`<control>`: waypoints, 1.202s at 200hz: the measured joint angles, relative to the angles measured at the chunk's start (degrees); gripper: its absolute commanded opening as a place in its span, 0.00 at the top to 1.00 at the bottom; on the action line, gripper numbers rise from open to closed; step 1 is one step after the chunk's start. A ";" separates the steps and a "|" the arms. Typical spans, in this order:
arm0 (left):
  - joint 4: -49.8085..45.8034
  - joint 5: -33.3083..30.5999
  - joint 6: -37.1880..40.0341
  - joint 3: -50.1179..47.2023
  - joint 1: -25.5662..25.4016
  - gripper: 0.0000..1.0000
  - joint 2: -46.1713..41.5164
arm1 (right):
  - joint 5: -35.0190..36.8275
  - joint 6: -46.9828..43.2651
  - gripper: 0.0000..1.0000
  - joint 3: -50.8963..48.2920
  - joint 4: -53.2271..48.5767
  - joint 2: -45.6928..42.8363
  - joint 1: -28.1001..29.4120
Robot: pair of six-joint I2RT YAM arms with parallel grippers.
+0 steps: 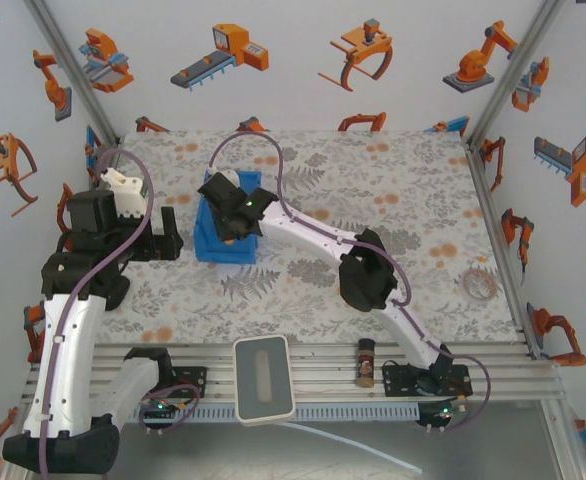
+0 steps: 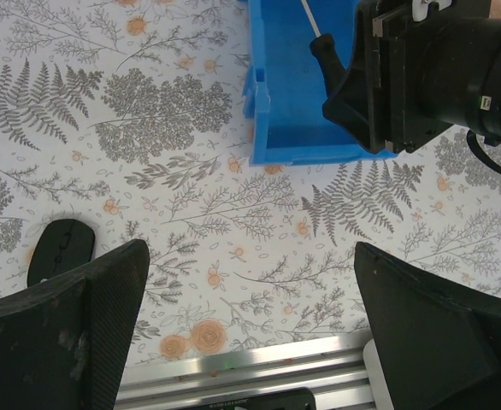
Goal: Put the screwdriver in the bin
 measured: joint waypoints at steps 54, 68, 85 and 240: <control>0.00 0.74 0.00 0.00 0.00 0.03 0.00 | 0.13 0.46 0.77 0.00 0.98 1.42 -0.04; 0.00 0.83 0.00 0.00 0.00 0.03 0.00 | 0.24 0.70 0.77 0.00 0.98 2.45 -0.09; 0.02 0.98 -0.07 0.00 0.00 0.03 0.00 | 0.24 0.94 0.77 -0.02 0.96 3.76 -0.17; 0.04 1.31 -0.61 -0.11 0.11 0.03 0.02 | -0.15 1.84 0.73 3.76 1.97 10.80 -1.42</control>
